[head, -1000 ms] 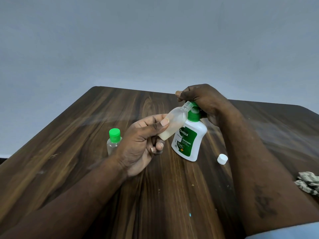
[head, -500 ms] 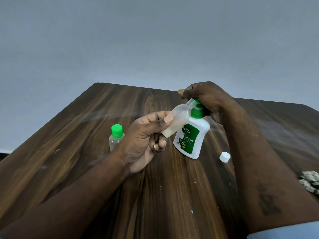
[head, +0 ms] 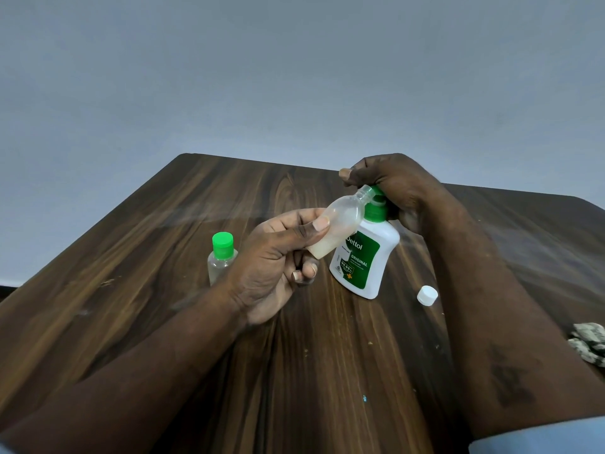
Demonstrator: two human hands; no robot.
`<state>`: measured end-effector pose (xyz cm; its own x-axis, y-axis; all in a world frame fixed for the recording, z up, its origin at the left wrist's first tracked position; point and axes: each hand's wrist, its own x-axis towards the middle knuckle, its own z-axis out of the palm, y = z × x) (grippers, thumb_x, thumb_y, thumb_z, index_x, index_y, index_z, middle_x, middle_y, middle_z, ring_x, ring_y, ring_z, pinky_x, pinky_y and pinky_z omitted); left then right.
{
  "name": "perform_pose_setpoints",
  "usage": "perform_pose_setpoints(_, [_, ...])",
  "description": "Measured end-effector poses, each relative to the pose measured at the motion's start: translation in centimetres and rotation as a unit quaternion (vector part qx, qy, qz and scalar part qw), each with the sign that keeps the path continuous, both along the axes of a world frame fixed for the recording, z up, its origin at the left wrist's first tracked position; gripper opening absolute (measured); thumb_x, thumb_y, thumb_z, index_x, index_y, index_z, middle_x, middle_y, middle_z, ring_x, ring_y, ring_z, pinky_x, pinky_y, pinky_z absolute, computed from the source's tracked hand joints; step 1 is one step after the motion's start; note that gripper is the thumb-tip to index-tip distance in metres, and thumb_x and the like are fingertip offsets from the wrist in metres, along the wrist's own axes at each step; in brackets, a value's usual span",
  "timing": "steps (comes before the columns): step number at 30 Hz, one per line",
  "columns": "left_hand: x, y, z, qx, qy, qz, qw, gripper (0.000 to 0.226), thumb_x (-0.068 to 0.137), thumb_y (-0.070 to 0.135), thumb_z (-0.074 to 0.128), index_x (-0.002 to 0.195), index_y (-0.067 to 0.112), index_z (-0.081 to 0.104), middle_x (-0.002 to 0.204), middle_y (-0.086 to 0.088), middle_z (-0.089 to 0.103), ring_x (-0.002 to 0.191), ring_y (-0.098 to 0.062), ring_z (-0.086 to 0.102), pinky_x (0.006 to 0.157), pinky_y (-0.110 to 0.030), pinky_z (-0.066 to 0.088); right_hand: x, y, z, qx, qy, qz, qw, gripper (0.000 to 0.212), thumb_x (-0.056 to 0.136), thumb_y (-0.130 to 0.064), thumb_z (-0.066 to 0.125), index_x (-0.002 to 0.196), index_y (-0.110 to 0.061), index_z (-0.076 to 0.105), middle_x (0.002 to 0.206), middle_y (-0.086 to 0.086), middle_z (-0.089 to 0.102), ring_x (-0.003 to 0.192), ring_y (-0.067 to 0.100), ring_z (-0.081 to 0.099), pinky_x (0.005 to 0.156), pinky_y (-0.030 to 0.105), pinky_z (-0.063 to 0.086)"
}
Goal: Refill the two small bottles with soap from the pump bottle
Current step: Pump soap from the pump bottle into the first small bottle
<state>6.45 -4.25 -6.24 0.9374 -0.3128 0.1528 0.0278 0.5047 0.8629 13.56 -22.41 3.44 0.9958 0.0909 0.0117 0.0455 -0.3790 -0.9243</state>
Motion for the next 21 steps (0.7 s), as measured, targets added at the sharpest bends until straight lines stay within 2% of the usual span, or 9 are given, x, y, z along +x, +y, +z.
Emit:
perform_pose_setpoints(3, [0.0,0.04,0.05,0.0,-0.004,-0.002,1.0,0.038,0.086,0.024,0.069,0.118,0.005,0.069,0.089,-0.008,0.069,0.044,-0.006,0.048,0.047,-0.024,0.021,0.04,-0.05,0.1,0.006,-0.006,0.0,1.0,0.021,0.091,-0.024,0.079,0.078,-0.014,0.066,0.06,-0.003,0.062,0.046,0.008,0.053,0.052,0.021,0.044])
perform_pose_setpoints(7, [-0.05,-0.02,0.22,-0.006,-0.005,-0.004,1.0,0.039,0.085,0.024,0.069,0.119,0.004,0.069,0.088,-0.009,0.068,0.044,-0.007,0.049,0.044,-0.022,0.023,0.01,-0.12,0.29,0.002,-0.021,-0.004,1.0,0.017,0.091,-0.026,0.078,0.096,-0.012,0.07,0.068,0.0,0.061,0.048,0.009,0.052,0.056,0.026,0.042])
perform_pose_setpoints(10, [-0.04,0.05,0.2,-0.005,-0.009,-0.004,1.0,0.038,0.084,0.025,0.072,0.116,0.006,0.071,0.089,-0.01,0.067,0.044,-0.006,0.05,0.044,-0.021,0.022,-0.02,-0.01,0.28,0.009,-0.015,-0.002,1.0,0.016,0.091,-0.024,0.078,0.098,-0.011,0.07,0.072,0.002,0.061,0.051,0.011,0.051,0.055,0.023,0.042])
perform_pose_setpoints(12, [-0.02,0.1,0.1,-0.004,-0.013,-0.005,1.0,0.039,0.082,0.027,0.073,0.116,0.007,0.071,0.089,-0.009,0.067,0.044,-0.006,0.05,0.045,-0.021,0.022,0.04,0.12,0.07,0.009,-0.01,0.001,1.0,0.014,0.092,-0.023,0.077,0.093,-0.011,0.069,0.072,0.002,0.062,0.054,0.012,0.05,0.051,0.018,0.043])
perform_pose_setpoints(15, [-0.01,0.07,-0.02,-0.001,-0.011,-0.006,1.0,0.041,0.083,0.027,0.073,0.117,0.006,0.07,0.087,-0.007,0.068,0.044,-0.005,0.05,0.045,-0.021,0.022,0.21,0.09,-0.27,0.02,0.009,0.003,1.0,0.014,0.091,-0.021,0.078,0.084,-0.013,0.069,0.067,-0.001,0.066,0.055,0.012,0.056,0.057,0.022,0.049])
perform_pose_setpoints(21, [0.1,0.13,-0.09,0.006,-0.017,-0.004,1.0,0.035,0.082,0.028,0.073,0.113,0.01,0.074,0.091,-0.009,0.067,0.044,-0.006,0.05,0.046,-0.024,0.02,0.19,-0.06,-0.06,0.007,-0.008,0.001,1.0,0.018,0.089,-0.025,0.08,0.083,-0.013,0.069,0.068,0.001,0.063,0.055,0.013,0.054,0.057,0.023,0.045])
